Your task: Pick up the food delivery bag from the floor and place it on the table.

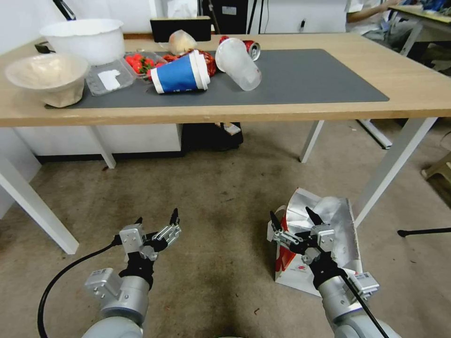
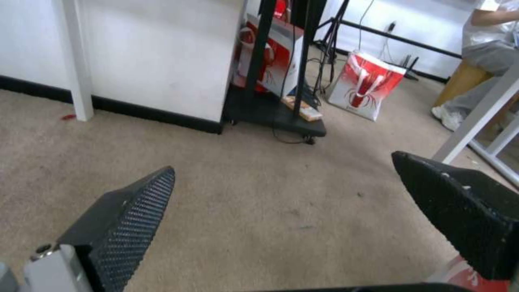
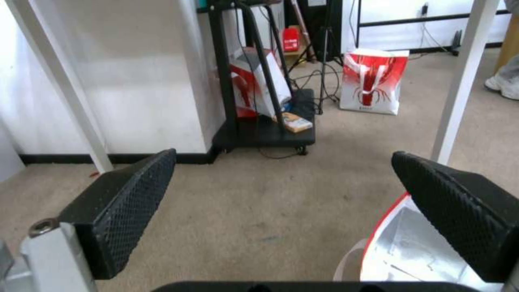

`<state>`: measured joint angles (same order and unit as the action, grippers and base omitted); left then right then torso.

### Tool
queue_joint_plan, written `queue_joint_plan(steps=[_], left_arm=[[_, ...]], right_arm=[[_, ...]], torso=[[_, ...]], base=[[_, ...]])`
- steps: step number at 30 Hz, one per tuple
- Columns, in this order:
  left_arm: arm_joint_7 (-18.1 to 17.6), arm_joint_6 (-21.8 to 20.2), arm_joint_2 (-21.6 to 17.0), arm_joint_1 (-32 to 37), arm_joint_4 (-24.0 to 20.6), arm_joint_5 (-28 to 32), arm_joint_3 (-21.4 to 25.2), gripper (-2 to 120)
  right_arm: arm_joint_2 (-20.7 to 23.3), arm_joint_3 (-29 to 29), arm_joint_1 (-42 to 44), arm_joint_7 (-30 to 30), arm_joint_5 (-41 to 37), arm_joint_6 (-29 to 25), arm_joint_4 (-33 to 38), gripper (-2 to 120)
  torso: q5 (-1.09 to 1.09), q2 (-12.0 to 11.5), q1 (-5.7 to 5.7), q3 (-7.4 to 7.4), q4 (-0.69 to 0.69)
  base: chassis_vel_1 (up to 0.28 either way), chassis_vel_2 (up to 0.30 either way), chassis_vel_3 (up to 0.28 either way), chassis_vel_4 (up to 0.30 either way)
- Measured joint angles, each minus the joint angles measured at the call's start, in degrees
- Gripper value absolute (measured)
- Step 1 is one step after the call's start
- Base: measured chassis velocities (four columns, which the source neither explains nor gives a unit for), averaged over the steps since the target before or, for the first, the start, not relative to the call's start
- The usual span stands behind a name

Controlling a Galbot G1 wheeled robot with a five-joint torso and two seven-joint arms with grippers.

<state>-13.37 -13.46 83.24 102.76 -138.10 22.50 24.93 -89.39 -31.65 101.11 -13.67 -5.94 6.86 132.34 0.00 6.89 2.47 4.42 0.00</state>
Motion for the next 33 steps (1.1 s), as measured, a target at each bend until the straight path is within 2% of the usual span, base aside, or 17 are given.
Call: queue_joint_plan(steps=[17, 19, 21, 33], left_arm=[[0.01, 0.0, -0.03, -0.04, 0.21, 0.03, 0.01, 100], [0.01, 0.0, -0.04, -0.04, 0.21, 0.03, 0.01, 100], [0.01, 0.0, -0.11, -0.03, 0.21, 0.03, 0.02, 100], [0.01, 0.0, -0.16, -0.05, 0.2, 0.05, 0.04, 100]], right_arm=[[0.04, -0.01, -0.11, -0.37, -0.11, 0.0, -0.4, 100], [0.04, -0.02, -0.11, -0.37, -0.11, 0.0, -0.4, 100], [0.05, -0.03, -0.11, -0.39, -0.09, 0.0, -0.41, 100], [0.09, 0.0, -0.1, -0.4, 0.0, 0.0, -0.44, 100]], torso=[[0.0, -3.83, -0.38, -3.45, 0.0], [0.0, -3.88, -0.39, -3.49, 0.0], [0.0, -4.73, -0.43, -4.29, 0.0], [0.0, -5.65, -0.61, -4.42, 0.0]], base=[[0.0, 0.0, 0.0, 0.0], [0.0, 0.0, 0.0, 0.0], [0.0, 0.0, 0.0, 0.0], [0.0, 0.0, 0.0, 0.0]])
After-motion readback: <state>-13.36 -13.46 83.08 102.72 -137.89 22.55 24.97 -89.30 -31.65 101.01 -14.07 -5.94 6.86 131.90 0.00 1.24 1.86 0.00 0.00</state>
